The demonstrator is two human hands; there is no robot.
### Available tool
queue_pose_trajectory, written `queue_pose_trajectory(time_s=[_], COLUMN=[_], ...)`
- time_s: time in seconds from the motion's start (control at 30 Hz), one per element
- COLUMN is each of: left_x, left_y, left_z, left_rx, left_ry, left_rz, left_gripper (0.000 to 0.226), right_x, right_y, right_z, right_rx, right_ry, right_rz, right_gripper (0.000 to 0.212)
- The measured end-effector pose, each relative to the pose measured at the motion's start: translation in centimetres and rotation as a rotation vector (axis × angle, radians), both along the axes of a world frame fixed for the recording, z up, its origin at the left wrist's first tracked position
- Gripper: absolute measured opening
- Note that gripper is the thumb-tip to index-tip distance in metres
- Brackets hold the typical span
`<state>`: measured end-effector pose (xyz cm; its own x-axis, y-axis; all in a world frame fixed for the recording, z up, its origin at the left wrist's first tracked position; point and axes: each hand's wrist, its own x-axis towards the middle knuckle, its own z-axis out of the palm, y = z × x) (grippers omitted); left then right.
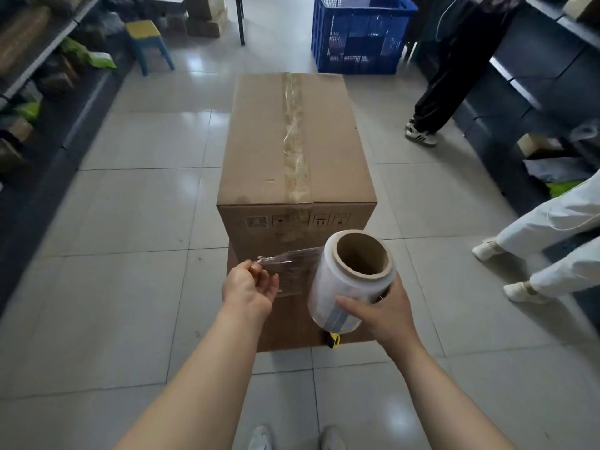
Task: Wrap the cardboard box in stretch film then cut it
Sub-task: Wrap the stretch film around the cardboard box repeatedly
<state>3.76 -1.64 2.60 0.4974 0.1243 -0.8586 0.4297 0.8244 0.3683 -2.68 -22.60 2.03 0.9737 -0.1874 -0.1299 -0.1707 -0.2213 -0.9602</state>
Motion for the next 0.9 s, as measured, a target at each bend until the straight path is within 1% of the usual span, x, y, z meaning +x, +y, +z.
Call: queue_pose_trajectory(time_s=[0.1,0.27,0.47,0.53,0.63,0.67,0.77,0.9], left_x=[1.2,2.0,3.6,4.1,4.3,4.4,4.7,5.1], left_y=[-0.7,-1.9,-1.6,-1.8,-1.9,-1.9,-2.0,-2.5], left_z=[-1.7,-4.7,-6.6,-6.9,-7.1,-7.1,-7.1,-7.3], left_rx=[-0.079,-0.103,-0.244,-0.255,-0.237,-0.227,-0.157,-0.027], left_ry=[-0.077,-0.239,-0.399,-0.44,-0.487,-0.5,-0.525,-0.536], left_rz=[0.043,0.097,0.235,0.24,0.233,0.241,0.251,0.197], left_gripper=[0.029,0.024,0.023,0.023,0.01,0.011,0.023,0.025], right_x=[1.3,3.1,4.0,4.2,4.5,4.5,4.6,4.6], right_y=[-1.0,-1.5,-0.1,0.3,0.9,1.0,1.5,2.0], right_z=[-2.3,-5.4,-6.8,-7.0,-7.2,-7.3,-7.6,-8.1], right_rx=[-0.021,-0.043,-0.013,-0.014,-0.016,-0.016,-0.025,-0.029], right_ry=[-0.005,-0.074,-0.189,-0.219,-0.243,-0.246,-0.251,-0.255], right_rz=[-0.021,-0.045,-0.083,-0.099,-0.143,-0.156,-0.191,-0.209], right_gripper=[0.092,0.092,0.094,0.093,0.093,0.092,0.093,0.096])
